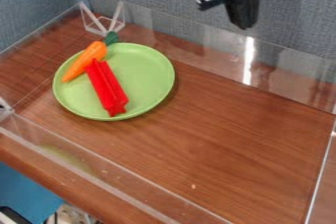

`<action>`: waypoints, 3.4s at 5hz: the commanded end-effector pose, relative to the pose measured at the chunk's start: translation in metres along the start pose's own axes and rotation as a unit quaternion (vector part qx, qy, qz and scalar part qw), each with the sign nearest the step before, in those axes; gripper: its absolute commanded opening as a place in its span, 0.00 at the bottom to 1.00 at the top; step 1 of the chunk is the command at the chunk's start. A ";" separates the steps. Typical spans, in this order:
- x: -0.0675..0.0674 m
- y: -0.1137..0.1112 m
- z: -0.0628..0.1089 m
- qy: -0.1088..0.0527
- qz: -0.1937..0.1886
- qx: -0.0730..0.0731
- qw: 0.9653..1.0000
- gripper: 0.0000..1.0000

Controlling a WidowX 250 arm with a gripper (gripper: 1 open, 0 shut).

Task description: Move the red object from the green plate to the table

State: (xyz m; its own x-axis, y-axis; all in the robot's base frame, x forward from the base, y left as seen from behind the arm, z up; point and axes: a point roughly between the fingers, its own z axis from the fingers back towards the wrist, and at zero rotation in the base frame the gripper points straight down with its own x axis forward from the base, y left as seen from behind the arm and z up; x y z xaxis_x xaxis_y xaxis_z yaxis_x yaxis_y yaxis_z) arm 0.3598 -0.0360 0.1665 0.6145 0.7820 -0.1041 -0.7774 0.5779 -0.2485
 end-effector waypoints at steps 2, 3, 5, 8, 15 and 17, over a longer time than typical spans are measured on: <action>-0.011 0.016 0.030 -0.028 0.032 -0.023 0.999 0.00; -0.016 0.026 0.030 -0.031 0.046 -0.022 0.998 0.00; -0.012 0.053 0.029 -0.047 0.100 -0.013 0.994 0.00; -0.003 0.054 0.007 -0.040 0.045 -0.001 0.998 0.00; 0.032 0.086 0.006 -0.060 0.006 -0.003 0.998 1.00; 0.064 0.132 0.004 -0.088 0.055 0.008 0.995 1.00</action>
State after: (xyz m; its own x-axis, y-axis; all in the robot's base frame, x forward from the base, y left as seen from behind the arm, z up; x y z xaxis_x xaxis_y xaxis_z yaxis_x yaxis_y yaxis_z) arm 0.2953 0.0865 0.1132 0.5045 0.8634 -0.0077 -0.8478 0.4937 -0.1934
